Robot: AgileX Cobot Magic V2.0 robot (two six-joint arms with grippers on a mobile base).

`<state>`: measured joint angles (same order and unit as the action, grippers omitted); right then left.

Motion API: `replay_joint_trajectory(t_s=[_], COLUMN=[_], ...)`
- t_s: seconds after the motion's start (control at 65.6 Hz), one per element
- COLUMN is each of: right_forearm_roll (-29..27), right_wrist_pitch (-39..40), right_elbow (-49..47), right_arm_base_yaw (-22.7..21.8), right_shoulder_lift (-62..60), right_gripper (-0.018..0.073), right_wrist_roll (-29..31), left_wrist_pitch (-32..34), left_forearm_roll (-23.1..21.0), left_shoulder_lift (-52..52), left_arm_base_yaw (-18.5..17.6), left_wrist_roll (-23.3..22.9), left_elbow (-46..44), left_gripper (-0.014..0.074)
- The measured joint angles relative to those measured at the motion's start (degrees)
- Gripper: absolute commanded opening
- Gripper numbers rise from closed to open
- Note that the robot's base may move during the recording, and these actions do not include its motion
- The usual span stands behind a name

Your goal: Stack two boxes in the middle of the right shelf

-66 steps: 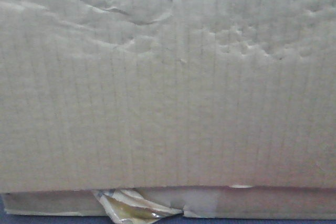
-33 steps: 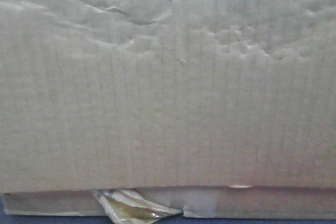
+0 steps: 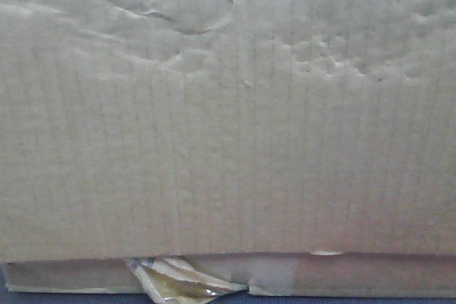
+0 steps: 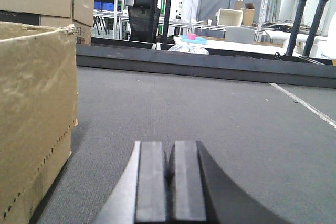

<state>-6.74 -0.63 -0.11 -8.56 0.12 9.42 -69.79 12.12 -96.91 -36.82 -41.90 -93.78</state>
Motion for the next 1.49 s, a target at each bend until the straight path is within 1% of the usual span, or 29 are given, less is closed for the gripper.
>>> replay_joint_trajectory(t_s=[0.213, 0.274, 0.32, 0.366, 0.412, 0.488, 0.701, 0.793, 0.93, 1.098, 1.22, 1.326, 1.448, 1.494], right_forearm_roll=[0.0, 0.0, 0.0, 0.0, 0.0, 0.0, 0.0, 0.0, 0.0, -0.1, -0.1, -0.1, -0.2, -0.2], right_wrist_pitch=[0.0, 0.0, 0.0, 0.0, 0.2, 0.6, 3.0, 3.0, 1.7, 1.1, -2.6, -7.0, -15.0, -19.3], right_elbow=[0.0, 0.0, 0.0, 0.0, 0.0, 0.0, 0.0, 0.0, 0.1, 0.1, -0.5, -4.0, -11.5, -14.4], right_arm_base_yaw=[0.0, 0.0, 0.0, 0.0, 0.0, 0.0, 0.0, 0.0, 0.0, 0.0, 0.0, 0.0, 0.0, 0.0], right_shoulder_lift=[0.0, 0.0, 0.0, 0.0, 0.0, 0.0, 0.0, 0.0, 0.0, 0.0, 0.0, 0.0, 0.7, 1.8], right_gripper=[-0.0162, -0.0162, -0.0162, -0.0162, -0.0162, -0.0162, -0.0162, -0.0162, -0.0162, -0.0162, -0.0162, -0.0162, -0.0162, -0.0162], right_wrist_roll=[0.0, 0.0, 0.0, 0.0, 0.0, 0.0, 0.0, 0.0, 0.0, -2.6, -4.1, -4.6, -4.8, -4.8], left_wrist_pitch=[-0.1, -0.1, -0.1, -0.1, -0.1, -0.2, -0.3, -0.5, -0.6, -0.5, -0.5, -0.5, -0.5, -0.5], left_forearm_roll=[0.0, 0.6, 1.7, 4.1, 5.5, 7.1, 7.5, 6.6, 6.2, 3.6, 2.5, 2.0, 0.5, -0.1], left_shoulder_lift=[3.2, 4.2, 5.2, 6.3, 7.3, 8.8, 10.4, 10.4, 10.0, 8.5, 7.0, 6.5, 6.5, 6.5], left_arm_base_yaw=[0.0, 0.0, 0.0, 0.0, 0.0, 0.9, 4.2, 5.4, 5.8, 5.8, 5.8, 6.2, 7.9, 8.8], left_wrist_roll=[2.0, 3.0, 3.5, 4.0, 4.4, 4.8, 5.6, 5.7, 5.8, 7.5, 8.3, 9.0, 10.3, 10.9], left_elbow=[-6.9, -8.9, -10.2, -10.7, -10.7, -10.3, -5.6, -2.4, 0.8, 3.0, 3.2, 3.2, 3.2, 3.2], left_gripper=[0.0337, 0.0337, 0.0337, 0.0337, 0.0337, 0.0337, 0.0337, 0.0337, 0.0337, 0.0337, 0.0337, 0.0337, 0.0337, 0.0337])
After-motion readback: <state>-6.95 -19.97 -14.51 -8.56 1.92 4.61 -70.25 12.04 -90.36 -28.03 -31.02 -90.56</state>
